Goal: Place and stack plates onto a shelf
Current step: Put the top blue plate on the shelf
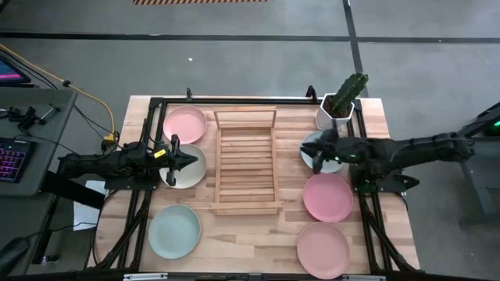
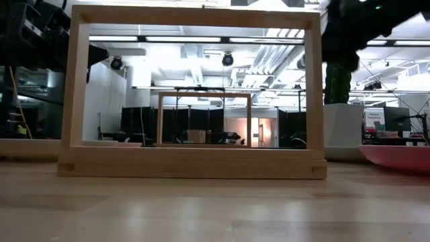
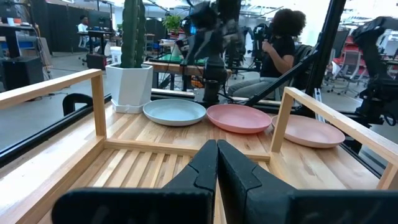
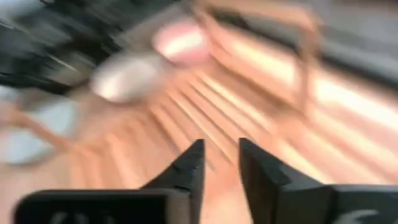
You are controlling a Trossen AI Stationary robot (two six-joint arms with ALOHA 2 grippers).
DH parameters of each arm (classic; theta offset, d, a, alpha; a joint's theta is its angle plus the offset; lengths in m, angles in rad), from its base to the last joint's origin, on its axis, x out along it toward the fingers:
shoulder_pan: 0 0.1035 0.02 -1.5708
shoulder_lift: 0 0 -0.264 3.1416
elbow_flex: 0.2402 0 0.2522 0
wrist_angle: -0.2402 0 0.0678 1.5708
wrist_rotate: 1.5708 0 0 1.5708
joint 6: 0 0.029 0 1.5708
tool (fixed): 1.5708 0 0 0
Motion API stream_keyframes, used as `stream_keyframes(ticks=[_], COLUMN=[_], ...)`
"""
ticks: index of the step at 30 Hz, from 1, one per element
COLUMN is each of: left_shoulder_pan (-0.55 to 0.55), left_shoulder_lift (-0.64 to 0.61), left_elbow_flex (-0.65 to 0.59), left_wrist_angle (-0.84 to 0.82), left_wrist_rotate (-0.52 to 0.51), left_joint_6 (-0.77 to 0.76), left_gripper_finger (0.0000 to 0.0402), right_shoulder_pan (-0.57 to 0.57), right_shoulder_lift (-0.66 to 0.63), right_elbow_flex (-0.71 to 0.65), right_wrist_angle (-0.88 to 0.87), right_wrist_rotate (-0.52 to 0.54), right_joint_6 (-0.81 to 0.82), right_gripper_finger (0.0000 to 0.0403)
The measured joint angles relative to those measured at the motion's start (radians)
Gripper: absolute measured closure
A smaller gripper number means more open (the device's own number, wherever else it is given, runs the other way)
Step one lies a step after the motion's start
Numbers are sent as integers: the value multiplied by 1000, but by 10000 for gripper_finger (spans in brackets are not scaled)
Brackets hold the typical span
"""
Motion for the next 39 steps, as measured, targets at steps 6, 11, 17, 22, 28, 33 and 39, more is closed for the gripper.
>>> stream_keyframes(ticks=[6,11,17,22,28,33,39], left_shoulder_pan=[0,0,0,0,0,0,0], left_shoulder_lift=[0,0,0,0,0,0,0], left_elbow_flex=[0,0,0,0,0,0,0], left_wrist_angle=[0,0,0,0,0,0,0], left_wrist_rotate=[0,0,0,0,0,0,0], left_joint_6=[0,0,0,0,0,0,0], left_gripper_finger=[398,398,398,398,398,398,398], right_shoulder_pan=[-3,-4,-4,-24,-44,-39,-17], right_shoulder_lift=[214,390,550,656,740,759,723], right_elbow_flex=[115,115,115,115,116,126,214], right_wrist_angle=[-286,-313,-270,-264,-256,-260,-353], right_wrist_rotate=[-33,-36,-67,-62,-49,-33,-16], right_joint_6=[247,375,389,401,397,400,321], right_gripper_finger=[217,199,198,198,211,333,392])
